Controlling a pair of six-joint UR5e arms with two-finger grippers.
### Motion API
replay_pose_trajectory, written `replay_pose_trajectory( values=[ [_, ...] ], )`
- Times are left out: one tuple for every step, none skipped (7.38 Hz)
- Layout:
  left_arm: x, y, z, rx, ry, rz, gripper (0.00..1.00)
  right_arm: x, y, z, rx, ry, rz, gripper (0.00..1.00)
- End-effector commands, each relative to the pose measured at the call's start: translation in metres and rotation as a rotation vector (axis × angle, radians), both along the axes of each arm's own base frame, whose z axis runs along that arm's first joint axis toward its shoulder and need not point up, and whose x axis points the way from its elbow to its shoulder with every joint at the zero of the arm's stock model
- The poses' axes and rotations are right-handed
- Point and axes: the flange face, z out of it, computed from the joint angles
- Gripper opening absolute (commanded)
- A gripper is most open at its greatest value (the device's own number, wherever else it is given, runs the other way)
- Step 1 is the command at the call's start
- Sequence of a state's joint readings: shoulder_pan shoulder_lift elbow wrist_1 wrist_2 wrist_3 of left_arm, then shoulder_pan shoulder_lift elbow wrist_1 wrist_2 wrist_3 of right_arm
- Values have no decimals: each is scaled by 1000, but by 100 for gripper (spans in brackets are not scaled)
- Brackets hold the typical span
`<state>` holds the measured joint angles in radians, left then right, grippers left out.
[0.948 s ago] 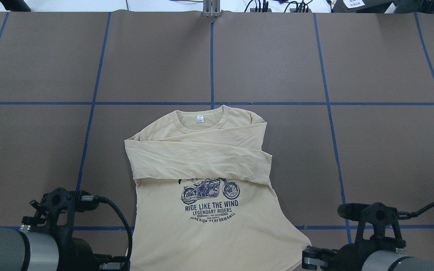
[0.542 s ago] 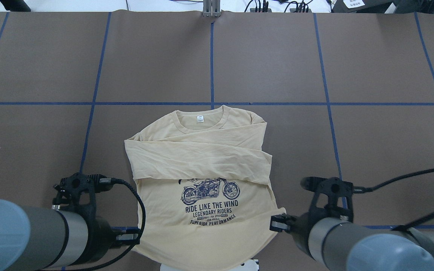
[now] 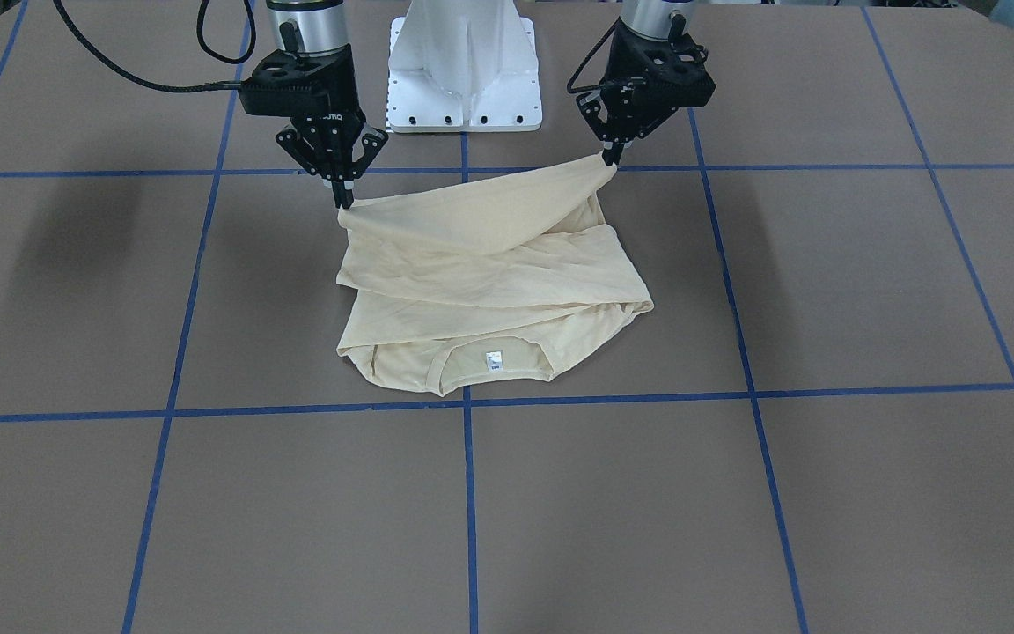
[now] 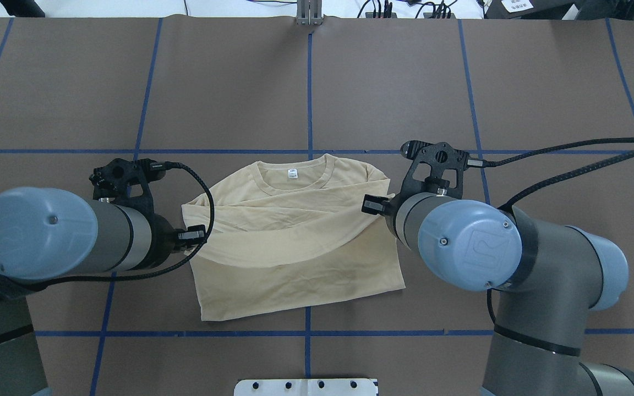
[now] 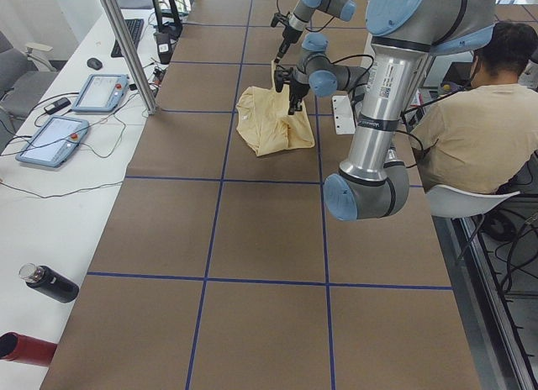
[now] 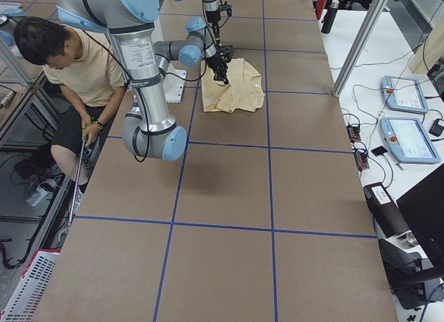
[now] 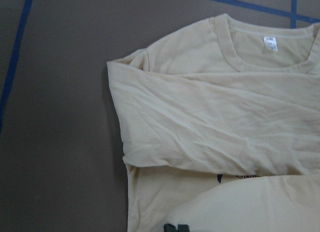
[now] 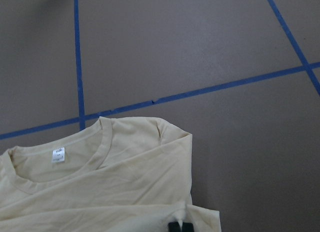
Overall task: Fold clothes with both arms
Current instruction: 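Lift the hem with both grippers and fold it toward the collar, then lay the folded hem down near the collar and open both grippers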
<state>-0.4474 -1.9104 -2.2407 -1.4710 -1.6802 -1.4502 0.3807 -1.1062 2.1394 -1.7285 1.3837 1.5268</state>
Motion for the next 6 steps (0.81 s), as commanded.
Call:
replay_pose_trajectory(
  values=[
    [-13,-36,0,34,-22,-44,0,-8,-26,0,-3,25,34,0],
    [-1,-54,0,33,-39,-56,0,-19,-42,1,-4,52,43,0],
    [14,-75,3,31,-70,-84,0,-32,-60,5,-13,77,58,0],
    [31,-91,17,49,-81,-103,0,-54,-75,20,-14,92,61,0],
    [53,-106,43,50,-96,-110,0,-72,-88,37,4,79,55,0],
    [72,-120,67,65,-104,-130,0,-87,-98,55,21,88,44,0]
  ],
)
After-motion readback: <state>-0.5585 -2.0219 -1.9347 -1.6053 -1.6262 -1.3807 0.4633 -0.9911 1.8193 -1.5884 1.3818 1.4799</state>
